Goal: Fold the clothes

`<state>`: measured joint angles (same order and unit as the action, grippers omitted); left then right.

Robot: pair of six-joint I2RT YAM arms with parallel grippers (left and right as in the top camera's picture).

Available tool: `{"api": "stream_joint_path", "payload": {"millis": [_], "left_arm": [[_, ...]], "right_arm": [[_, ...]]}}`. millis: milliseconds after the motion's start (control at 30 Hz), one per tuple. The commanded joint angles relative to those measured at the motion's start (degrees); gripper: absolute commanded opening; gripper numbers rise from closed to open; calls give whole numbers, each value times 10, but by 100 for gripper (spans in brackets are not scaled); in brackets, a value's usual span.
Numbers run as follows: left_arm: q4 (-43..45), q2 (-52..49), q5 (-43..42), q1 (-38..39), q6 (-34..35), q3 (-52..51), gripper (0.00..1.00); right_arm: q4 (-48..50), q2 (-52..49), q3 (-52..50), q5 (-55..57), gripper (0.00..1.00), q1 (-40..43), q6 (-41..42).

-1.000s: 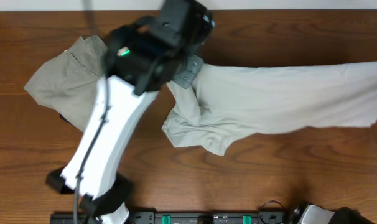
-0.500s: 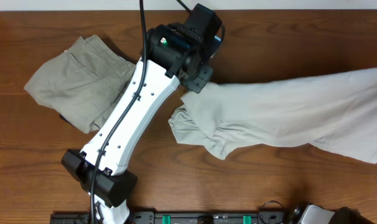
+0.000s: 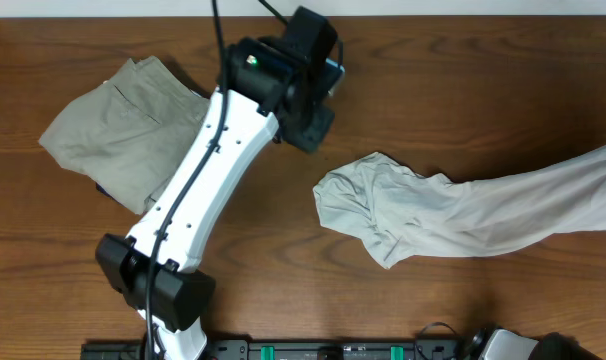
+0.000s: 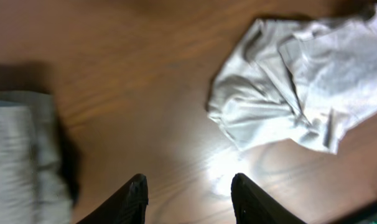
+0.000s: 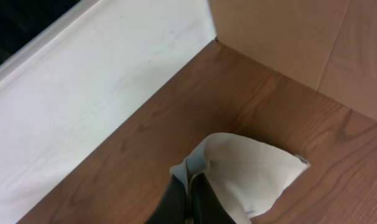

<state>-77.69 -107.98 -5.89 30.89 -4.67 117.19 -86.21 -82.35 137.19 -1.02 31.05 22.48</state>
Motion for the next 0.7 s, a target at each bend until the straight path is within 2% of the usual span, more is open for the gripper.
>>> {"api": "stream_joint_path", "payload": {"millis": [0,200,267,400,667], "left_arm": [[39,4,-91,-1,2,-74,46],[156,4,-258,8,-2,-194,47],[188,3,-286,17,-2,-217,50],[237,0,-295,45,-7,-243,55],[269,-52,-271,87,-21,-246,56]], "right_arm": [[3,3,4,8,1,7,-9],[3,2,4,5,1,7,-9],[3,2,4,3,1,7,-9],[3,2,4,1,1,7,-9],[0,2,4,-9,1,7,-9]]}}
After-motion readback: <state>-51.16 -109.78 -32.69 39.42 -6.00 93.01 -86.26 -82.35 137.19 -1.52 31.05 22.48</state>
